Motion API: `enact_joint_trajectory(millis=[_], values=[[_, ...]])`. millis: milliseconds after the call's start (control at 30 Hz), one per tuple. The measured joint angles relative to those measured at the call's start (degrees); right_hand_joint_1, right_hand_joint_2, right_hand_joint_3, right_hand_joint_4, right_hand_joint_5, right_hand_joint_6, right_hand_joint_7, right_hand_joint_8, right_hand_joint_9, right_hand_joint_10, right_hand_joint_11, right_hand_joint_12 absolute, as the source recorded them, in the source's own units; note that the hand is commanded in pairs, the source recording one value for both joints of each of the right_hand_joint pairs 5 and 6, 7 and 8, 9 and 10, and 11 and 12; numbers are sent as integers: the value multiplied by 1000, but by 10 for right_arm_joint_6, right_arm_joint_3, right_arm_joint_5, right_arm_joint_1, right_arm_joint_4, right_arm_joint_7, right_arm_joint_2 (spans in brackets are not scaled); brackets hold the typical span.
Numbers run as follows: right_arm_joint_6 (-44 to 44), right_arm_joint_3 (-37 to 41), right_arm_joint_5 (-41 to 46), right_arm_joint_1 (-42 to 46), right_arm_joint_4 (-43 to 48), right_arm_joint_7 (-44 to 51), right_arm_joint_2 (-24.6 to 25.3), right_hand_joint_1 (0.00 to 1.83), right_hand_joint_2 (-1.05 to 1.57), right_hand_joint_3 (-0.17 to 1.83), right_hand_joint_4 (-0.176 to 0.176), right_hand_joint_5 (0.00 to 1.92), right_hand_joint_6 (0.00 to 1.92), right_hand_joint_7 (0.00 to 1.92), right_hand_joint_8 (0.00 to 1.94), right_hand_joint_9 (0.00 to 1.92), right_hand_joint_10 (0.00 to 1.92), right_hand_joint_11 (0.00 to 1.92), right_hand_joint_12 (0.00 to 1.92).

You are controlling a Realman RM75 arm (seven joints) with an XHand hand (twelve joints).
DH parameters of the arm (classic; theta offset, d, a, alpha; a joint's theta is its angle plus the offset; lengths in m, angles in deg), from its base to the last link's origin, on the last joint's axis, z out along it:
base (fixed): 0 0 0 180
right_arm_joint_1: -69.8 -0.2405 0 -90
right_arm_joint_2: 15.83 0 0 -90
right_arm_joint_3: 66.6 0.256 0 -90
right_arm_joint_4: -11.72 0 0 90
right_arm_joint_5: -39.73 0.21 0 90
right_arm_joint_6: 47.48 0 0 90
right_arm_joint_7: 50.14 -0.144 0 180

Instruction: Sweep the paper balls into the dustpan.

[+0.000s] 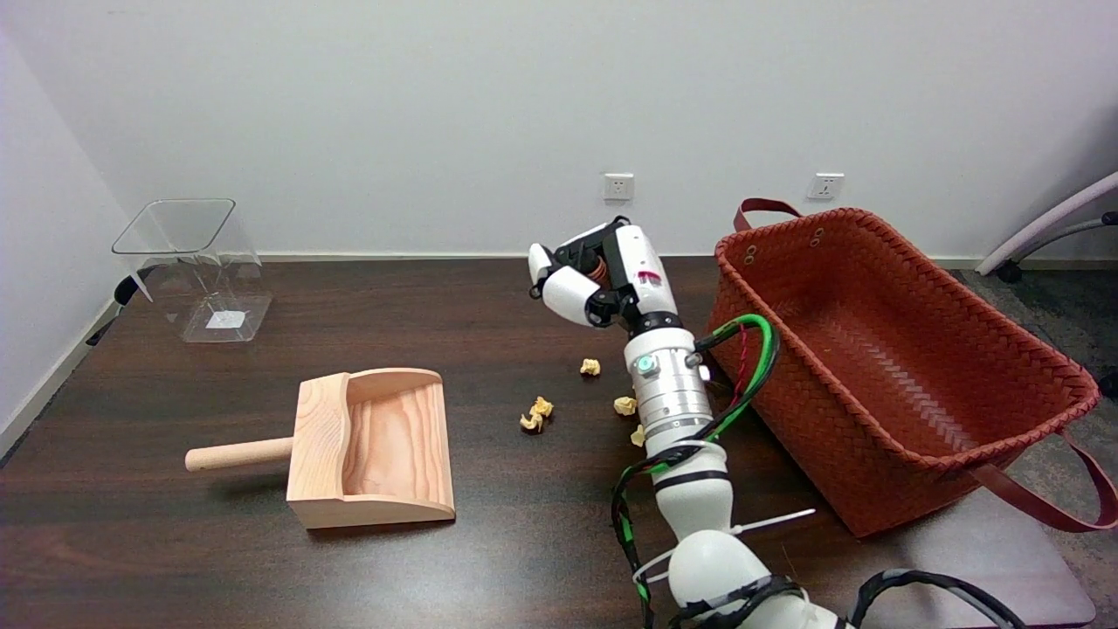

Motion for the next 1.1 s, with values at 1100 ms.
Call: enact_joint_trajectory(millis=[1100], values=[[-66,-32,-44,-54,-144,-20,53,983,1571,1583,0,1920,1920,1920,1920,1920,1920,1920,1920]])
